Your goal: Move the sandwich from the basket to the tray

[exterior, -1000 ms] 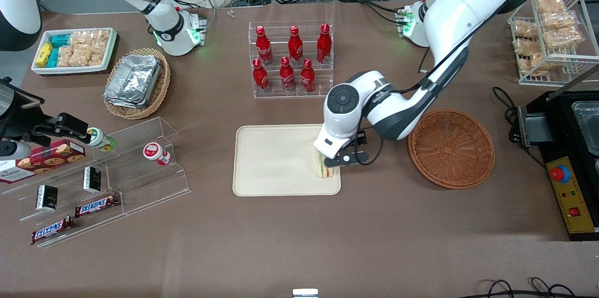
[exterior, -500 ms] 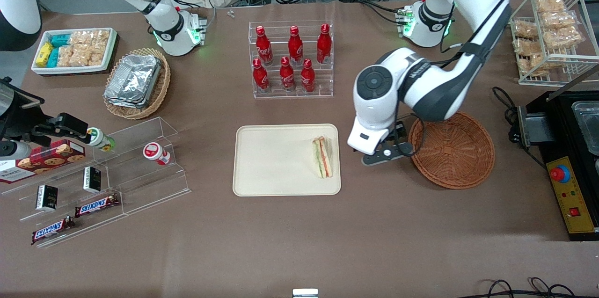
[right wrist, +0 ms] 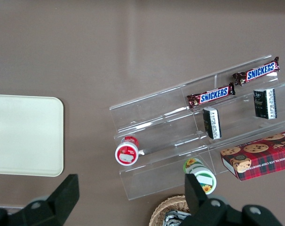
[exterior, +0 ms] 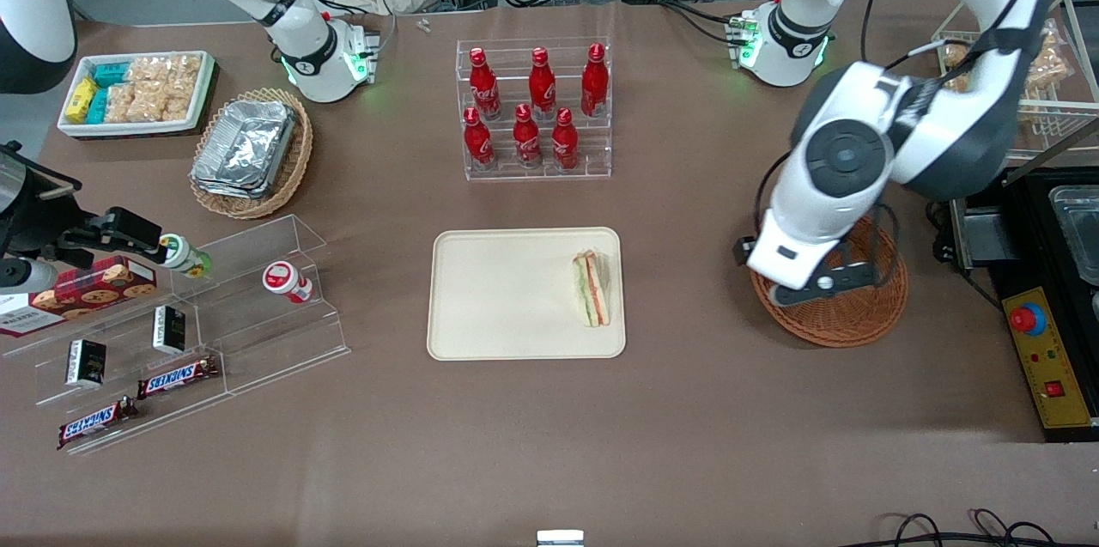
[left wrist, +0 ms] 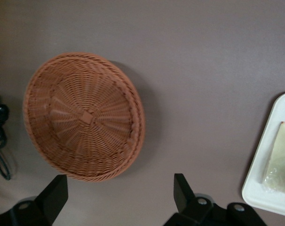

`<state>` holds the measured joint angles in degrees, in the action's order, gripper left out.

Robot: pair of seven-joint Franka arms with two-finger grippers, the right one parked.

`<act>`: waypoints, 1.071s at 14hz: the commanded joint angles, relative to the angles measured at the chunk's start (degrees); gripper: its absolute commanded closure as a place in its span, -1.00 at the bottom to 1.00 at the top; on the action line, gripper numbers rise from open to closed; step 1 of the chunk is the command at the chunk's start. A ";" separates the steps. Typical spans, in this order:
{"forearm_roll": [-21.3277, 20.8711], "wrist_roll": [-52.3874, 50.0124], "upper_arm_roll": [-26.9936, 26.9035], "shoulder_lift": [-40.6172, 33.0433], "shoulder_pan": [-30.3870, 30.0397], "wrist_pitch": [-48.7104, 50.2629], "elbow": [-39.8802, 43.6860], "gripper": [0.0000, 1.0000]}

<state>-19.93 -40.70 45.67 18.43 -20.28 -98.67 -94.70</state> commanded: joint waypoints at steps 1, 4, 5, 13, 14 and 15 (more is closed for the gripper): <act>5.50 11.82 0.92 -6.29 -7.29 1.37 -1.72 -1.00; 8.16 18.10 0.74 -6.57 -11.18 5.05 1.17 -1.00; 7.46 17.94 0.48 -6.74 -11.18 5.15 2.40 -1.00; 9.91 21.52 0.39 -7.01 -17.95 5.50 3.47 -1.00; 9.91 24.85 0.04 -7.10 -17.95 5.59 3.47 -1.00; 9.83 26.53 -0.40 -7.27 -17.60 5.76 3.47 -1.00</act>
<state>-11.29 -18.01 45.36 12.37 -37.73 -94.43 -91.49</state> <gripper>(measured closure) 0.000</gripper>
